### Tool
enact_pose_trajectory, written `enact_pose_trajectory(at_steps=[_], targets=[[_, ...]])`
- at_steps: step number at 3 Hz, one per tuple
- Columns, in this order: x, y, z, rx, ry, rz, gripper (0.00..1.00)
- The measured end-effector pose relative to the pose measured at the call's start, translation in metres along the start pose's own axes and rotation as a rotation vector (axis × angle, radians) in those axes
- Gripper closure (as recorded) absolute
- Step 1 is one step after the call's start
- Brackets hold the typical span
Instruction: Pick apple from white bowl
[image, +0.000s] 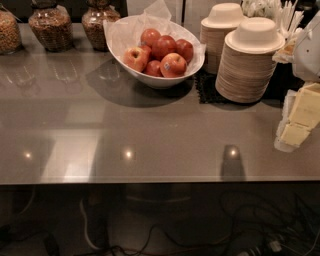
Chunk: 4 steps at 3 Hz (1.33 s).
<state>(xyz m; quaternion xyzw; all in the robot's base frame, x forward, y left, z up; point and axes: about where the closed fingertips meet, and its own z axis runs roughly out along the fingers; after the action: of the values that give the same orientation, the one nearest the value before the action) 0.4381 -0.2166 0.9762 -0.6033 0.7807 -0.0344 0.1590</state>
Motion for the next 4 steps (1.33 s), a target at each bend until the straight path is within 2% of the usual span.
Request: enact_pose_trajectory(at_steps=[1,2,3,4], targets=[[0.000,0.000,0.000,0.000,0.000,0.000,0.00],[-0.006,-0.009,0.004,0.031,-0.060,0.031,0.00],[-0.029,-0.027,0.016,0.085,-0.178,0.069,0.00],[-0.062,-0.057,0.023,0.160,-0.283,0.089,0.00]])
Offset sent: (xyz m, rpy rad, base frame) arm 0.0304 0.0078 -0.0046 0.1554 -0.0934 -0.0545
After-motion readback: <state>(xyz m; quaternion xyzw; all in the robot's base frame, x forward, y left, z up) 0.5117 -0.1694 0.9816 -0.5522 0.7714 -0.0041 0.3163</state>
